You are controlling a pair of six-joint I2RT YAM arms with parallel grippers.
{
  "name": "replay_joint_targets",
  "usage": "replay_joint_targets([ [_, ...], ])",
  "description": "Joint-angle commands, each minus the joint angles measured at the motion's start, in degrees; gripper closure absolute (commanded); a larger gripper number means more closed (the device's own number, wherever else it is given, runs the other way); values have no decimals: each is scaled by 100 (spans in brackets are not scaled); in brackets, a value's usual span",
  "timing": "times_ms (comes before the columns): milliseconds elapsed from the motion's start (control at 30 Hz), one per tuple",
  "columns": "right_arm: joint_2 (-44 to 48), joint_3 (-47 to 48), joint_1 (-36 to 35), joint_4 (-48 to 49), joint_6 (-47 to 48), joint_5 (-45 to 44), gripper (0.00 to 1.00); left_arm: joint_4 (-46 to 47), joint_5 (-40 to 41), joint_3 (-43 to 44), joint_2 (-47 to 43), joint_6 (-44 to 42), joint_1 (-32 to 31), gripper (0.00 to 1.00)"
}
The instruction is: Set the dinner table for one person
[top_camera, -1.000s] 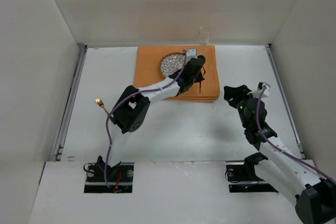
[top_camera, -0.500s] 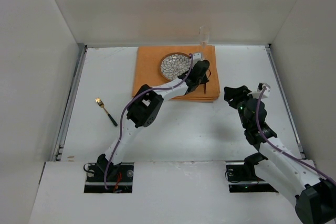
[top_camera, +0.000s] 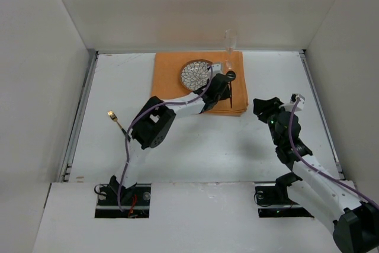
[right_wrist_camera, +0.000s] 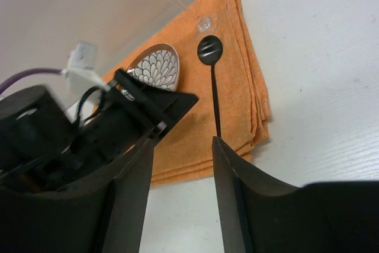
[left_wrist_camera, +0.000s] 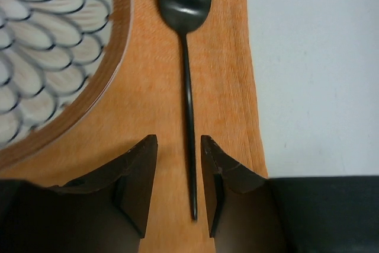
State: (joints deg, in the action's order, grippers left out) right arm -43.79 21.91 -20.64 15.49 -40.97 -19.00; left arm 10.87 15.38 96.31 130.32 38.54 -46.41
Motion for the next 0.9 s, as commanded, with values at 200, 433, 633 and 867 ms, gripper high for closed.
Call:
replay_joint_targets([
  [200, -288, 182, -216, 262, -42, 169, 80, 312, 518, -3379, -3827, -128, 654, 55],
  [433, -507, 226, -366, 385, 10, 151, 74, -1507, 1195, -5665, -6112, 162, 1980, 47],
  [633, -692, 296, -454, 403, 63, 169, 70, -2423, 1064, -6669, -7450, 127, 3379, 49],
  [867, -885, 340, -489, 429, 116, 169, 68, -2511, 686, -6994, -7531, 180, 3951, 53],
])
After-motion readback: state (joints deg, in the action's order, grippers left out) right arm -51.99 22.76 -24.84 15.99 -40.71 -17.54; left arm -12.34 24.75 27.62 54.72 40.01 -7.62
